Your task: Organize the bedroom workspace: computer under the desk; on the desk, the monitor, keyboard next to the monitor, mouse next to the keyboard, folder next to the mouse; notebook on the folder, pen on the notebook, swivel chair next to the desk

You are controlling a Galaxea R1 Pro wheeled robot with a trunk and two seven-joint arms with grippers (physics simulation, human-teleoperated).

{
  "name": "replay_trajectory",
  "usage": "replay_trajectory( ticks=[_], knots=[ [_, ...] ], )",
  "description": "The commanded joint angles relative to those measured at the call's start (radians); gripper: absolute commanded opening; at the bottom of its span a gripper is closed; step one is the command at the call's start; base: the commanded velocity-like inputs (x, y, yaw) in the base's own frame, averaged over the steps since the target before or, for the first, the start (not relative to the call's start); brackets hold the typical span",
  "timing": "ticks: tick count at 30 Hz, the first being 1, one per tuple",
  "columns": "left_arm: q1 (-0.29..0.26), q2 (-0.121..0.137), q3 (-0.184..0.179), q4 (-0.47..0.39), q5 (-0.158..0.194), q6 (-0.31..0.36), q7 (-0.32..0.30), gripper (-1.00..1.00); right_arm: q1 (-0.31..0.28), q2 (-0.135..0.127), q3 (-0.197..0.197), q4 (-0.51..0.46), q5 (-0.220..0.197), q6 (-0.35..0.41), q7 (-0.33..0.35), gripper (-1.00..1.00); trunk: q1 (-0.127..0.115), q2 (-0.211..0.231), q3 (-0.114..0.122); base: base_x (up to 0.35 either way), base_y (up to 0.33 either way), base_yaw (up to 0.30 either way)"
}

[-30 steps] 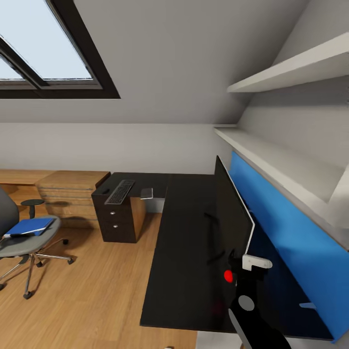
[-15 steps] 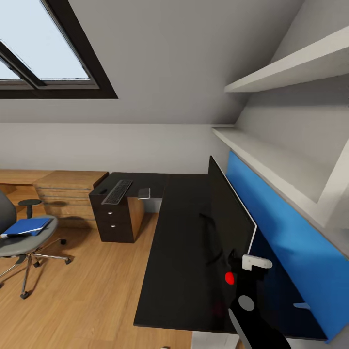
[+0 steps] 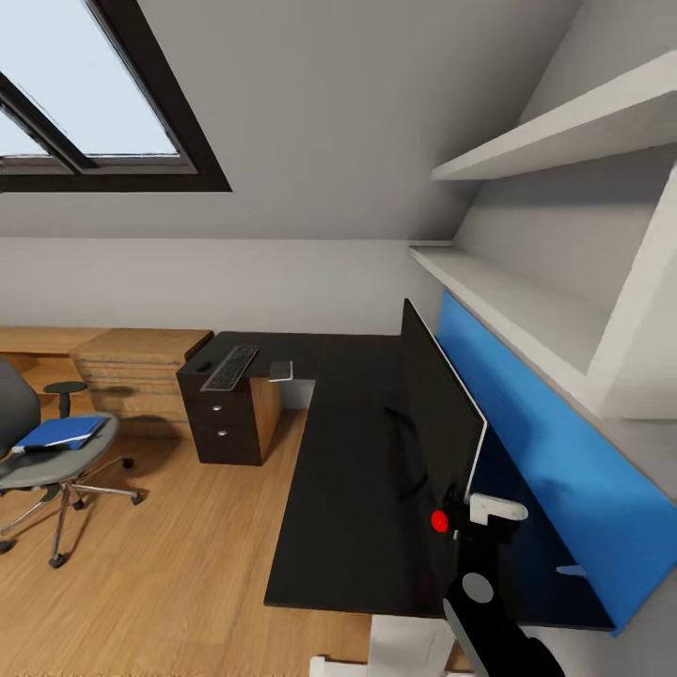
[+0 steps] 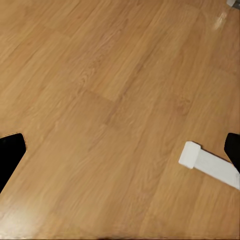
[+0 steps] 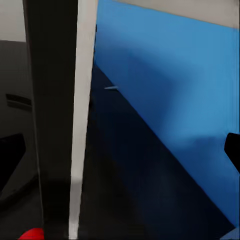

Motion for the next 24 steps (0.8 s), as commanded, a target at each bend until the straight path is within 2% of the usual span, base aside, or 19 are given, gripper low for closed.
replay_trajectory(
  ticks=[1, 8, 12, 13, 18, 24],
  knots=[
    [-0.001, 0.000, -0.009, -0.001, 0.002, -0.002, 0.009, 1.00, -0.001, -0.001, 0.003, 0.001, -0.002, -0.002, -0.006, 1.00, 0.000, -0.002, -0.002, -0.334, 0.000, 0.000],
    [-0.001, 0.000, -0.009, -0.001, 0.002, -0.002, 0.009, 1.00, -0.001, -0.001, 0.008, 0.001, -0.003, -0.004, -0.004, 1.00, 0.000, -0.002, -0.002, -0.335, 0.000, 0.000],
    [-0.001, -0.006, -0.008, -0.001, 0.002, -0.001, 0.010, 1.00, -0.024, 0.003, 0.019, 0.024, -0.025, -0.024, 0.018, 1.00, 0.000, -0.002, -0.002, 0.000, 0.000, 0.000],
    [-0.001, -0.005, -0.008, -0.001, 0.002, -0.002, 0.009, 1.00, -0.029, 0.002, 0.023, 0.029, -0.020, -0.018, 0.024, 1.00, 0.000, -0.002, -0.002, 0.000, 0.000, 0.000],
    [-0.001, -0.002, -0.009, -0.001, 0.000, -0.002, 0.010, 1.00, -0.001, 0.000, 0.042, 0.057, 0.001, 0.000, 0.000, 1.00, 0.000, -0.002, -0.002, -0.012, 0.000, 0.000],
    [-0.001, -0.001, -0.009, -0.001, 0.000, -0.002, 0.009, 1.00, 0.017, 0.000, 0.046, 0.051, 0.002, 0.002, -0.008, 1.00, 0.000, -0.002, -0.002, -0.252, 0.000, 0.000]
  ],
)
